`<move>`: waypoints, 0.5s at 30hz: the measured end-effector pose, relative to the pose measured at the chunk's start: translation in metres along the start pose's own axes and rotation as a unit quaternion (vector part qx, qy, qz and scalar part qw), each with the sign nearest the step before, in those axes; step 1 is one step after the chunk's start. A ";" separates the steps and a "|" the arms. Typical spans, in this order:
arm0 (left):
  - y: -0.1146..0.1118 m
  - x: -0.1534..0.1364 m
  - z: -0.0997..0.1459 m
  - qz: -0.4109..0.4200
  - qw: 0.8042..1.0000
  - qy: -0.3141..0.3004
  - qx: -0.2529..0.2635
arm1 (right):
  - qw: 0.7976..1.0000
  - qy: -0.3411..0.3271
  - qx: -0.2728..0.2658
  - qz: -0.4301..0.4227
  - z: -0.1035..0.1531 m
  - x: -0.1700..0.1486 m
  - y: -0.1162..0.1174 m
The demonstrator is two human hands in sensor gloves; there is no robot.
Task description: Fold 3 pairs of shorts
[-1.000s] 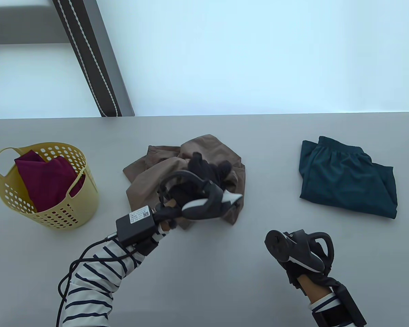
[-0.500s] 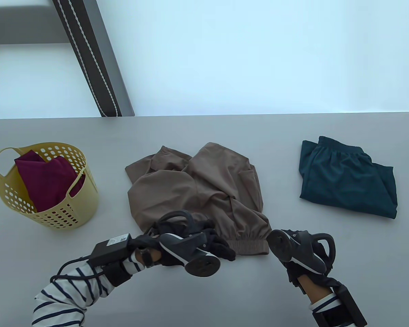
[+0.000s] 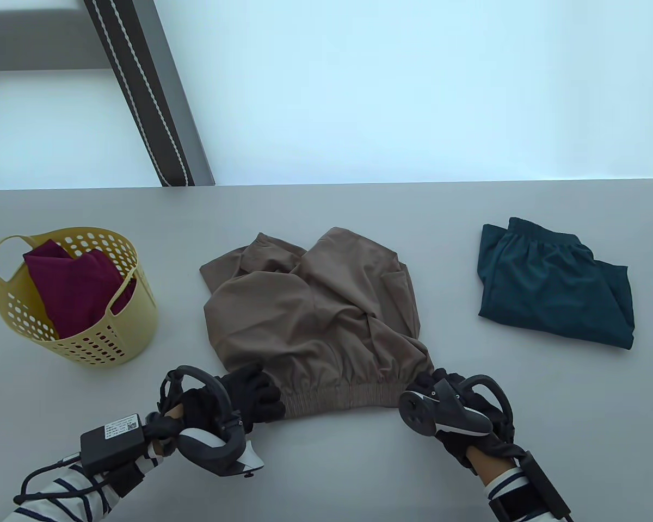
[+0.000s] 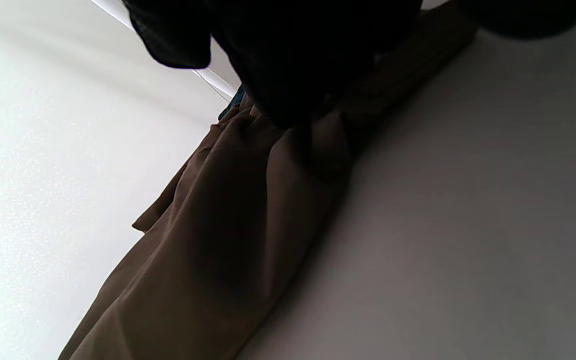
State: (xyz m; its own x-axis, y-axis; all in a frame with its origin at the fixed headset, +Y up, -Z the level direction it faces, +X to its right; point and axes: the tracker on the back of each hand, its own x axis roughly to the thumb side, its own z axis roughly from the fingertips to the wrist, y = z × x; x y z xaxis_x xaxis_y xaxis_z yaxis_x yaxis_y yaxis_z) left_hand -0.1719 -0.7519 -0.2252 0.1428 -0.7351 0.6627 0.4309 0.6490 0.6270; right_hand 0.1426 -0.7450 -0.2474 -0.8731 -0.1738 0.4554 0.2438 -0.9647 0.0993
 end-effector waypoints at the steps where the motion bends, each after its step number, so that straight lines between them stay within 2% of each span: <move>1: -0.002 0.000 -0.002 0.013 1.000 0.003 0.002 | 1.000 -0.001 0.006 -0.004 -0.001 0.000 0.000; 4: -0.001 -0.001 -0.008 0.020 1.000 0.009 0.012 | 1.000 -0.004 0.005 -0.016 -0.001 -0.001 -0.001; 10: 0.000 0.002 -0.019 0.010 1.000 0.000 0.021 | 0.996 -0.008 0.005 -0.092 -0.002 -0.004 -0.005; 15: 0.001 0.004 -0.027 0.017 0.999 0.010 0.030 | 0.996 -0.012 0.000 -0.085 -0.003 0.003 -0.004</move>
State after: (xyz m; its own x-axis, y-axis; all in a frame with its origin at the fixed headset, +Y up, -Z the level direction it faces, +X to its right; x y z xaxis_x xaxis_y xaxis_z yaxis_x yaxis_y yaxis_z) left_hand -0.1468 -0.7594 -0.2332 0.1747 -0.7163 0.6756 0.3708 0.6835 0.6288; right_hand 0.1376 -0.7422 -0.2493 -0.8913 -0.0040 0.4533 0.0943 -0.9797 0.1767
